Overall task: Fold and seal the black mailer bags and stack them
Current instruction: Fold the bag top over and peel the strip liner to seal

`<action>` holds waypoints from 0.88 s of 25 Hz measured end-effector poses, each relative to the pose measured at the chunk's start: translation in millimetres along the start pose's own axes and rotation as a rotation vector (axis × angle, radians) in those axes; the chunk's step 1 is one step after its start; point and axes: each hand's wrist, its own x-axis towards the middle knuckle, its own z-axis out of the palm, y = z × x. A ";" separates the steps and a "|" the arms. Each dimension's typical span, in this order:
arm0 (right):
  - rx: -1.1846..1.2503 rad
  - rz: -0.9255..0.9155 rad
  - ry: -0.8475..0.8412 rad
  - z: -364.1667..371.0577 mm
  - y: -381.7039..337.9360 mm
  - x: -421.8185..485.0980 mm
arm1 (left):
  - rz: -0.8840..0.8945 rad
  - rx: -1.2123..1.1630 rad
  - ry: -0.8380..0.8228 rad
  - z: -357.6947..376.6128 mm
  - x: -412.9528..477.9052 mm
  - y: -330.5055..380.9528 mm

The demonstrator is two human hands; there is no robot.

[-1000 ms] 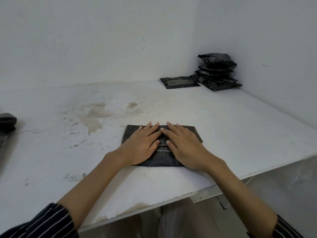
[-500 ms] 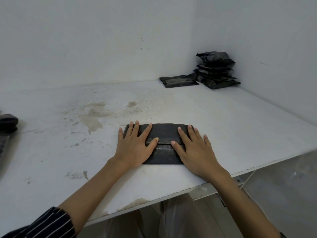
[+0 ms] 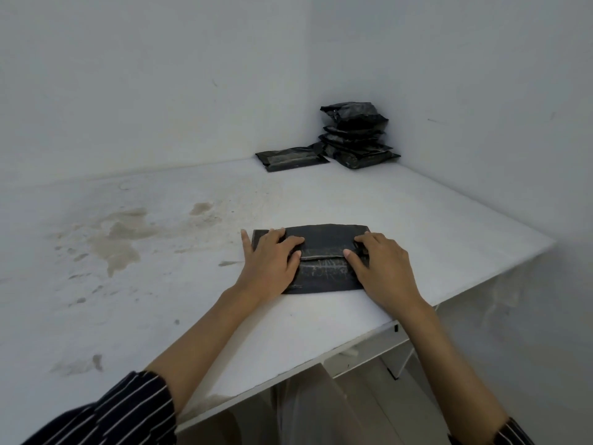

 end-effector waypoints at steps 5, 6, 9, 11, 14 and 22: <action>0.250 0.086 0.254 -22.7 40.3 3.5 | 0.115 -0.071 0.047 21.5 29.4 35.9; 0.316 0.112 0.330 -28.0 47.8 1.7 | 0.144 -0.081 0.064 24.2 32.4 39.9; 0.380 0.257 0.564 -40.0 79.4 -5.6 | 0.223 -0.115 0.106 28.1 37.1 54.4; 0.422 0.389 0.665 -46.6 106.1 -11.8 | 0.265 -0.142 0.136 28.5 37.8 66.7; 0.512 0.629 0.736 -55.5 142.8 -22.4 | 0.322 -0.214 0.156 29.2 41.6 90.9; 0.822 0.847 0.567 -47.9 191.8 -41.8 | 0.532 -0.230 -0.086 65.4 63.4 180.3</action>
